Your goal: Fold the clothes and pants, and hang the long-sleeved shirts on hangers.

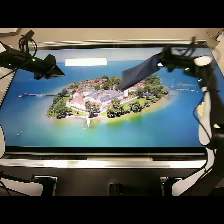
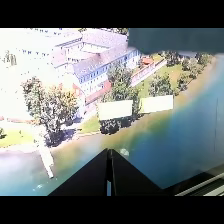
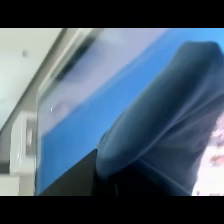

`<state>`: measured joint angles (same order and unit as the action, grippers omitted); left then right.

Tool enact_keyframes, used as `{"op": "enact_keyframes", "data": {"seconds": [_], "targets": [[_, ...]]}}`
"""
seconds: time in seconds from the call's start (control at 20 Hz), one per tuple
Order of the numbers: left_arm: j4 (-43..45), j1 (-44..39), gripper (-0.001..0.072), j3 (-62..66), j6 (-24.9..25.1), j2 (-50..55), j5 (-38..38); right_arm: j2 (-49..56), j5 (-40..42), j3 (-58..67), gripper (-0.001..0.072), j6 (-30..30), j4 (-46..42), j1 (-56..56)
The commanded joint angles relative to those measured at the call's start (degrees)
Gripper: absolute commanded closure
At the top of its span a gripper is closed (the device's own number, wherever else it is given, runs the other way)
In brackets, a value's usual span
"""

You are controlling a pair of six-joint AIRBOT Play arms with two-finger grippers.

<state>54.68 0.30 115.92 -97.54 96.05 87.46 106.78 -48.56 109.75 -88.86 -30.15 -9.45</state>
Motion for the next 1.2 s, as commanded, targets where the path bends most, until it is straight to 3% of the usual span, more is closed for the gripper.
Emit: {"op": "enact_keyframes", "data": {"seconds": [0.0,0.25,0.65,1.15], "targets": [[-0.92,-0.02,0.0692,0.00,-0.02,-0.02,1.46,-0.13,0.24,6.71,0.0692,-5.84,-5.11,-8.68],[-3.08,-0.02,0.0692,0.00,-0.61,-0.04,1.77,-0.35,-3.23,6.88,0.0692,-6.03,-8.11,-20.98],[-3.30,-0.02,0.0692,0.00,-3.04,-0.02,2.12,-2.14,-16.85,6.88,0.0691,-6.05,-12.22,-35.93],[-5.33,-0.04,0.0692,0.00,-4.04,0.02,2.12,-12.68,-29.20,6.86,0.0691,-6.99,-26.51,-38.93]]}}
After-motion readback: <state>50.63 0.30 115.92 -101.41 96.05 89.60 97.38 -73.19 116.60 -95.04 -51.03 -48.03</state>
